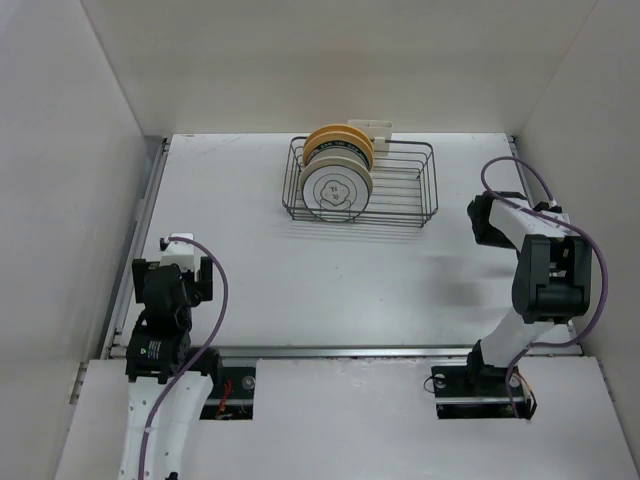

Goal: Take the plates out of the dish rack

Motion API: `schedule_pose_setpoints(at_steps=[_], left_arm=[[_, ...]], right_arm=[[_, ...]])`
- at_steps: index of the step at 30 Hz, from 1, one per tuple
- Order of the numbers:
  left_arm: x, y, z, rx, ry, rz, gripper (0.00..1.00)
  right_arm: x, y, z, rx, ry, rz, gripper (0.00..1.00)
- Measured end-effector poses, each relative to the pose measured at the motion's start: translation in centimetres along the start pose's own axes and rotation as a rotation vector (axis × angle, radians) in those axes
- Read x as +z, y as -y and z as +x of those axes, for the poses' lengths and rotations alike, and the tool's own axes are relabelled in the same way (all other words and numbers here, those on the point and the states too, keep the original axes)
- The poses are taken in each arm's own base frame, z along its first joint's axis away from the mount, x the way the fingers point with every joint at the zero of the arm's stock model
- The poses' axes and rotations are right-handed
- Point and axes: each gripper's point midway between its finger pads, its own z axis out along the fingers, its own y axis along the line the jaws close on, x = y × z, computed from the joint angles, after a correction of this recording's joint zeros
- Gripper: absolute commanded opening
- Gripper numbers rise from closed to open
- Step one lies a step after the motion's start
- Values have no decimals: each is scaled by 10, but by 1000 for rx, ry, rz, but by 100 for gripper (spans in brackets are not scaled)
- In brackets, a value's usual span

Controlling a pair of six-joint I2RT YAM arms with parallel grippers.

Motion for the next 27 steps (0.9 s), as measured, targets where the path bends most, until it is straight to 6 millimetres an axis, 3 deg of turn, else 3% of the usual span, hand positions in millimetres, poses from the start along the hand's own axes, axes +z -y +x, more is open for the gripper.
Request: schedule_pose_setpoints(at_steps=[4, 7, 11, 14, 16, 17, 19, 22, 24, 27], left_arm=[[0, -1, 0, 4, -1, -3, 99], [1, -1, 1, 22, -7, -2, 99], [3, 4, 11, 78, -67, 28, 99], [3, 10, 21, 149, -154, 85, 99], [2, 12, 20, 188, -201, 120, 99], [2, 13, 16, 202, -217, 134, 99], [0, 15, 5, 217, -236, 165, 99], [-2, 17, -18, 212, -227, 202, 99], [-2, 20, -30, 195, -216, 223, 99], [-1, 27, -37, 177, -213, 260, 93]], right_arm=[[0, 0, -1, -8, -1, 0, 100], [-2, -2, -13, -5, -5, -6, 100], [-12, -27, -64, 69, -21, -40, 100], [-42, -61, -113, 97, -57, -146, 100], [-80, -90, -124, 61, -156, -319, 100], [-113, -114, -123, -13, -248, -513, 100], [-168, -134, -128, -35, -352, -835, 100], [-256, -154, -141, -87, -408, -1412, 86], [-308, -162, -153, -128, -356, -1722, 72], [-382, -169, -143, -266, -294, -2066, 55]])
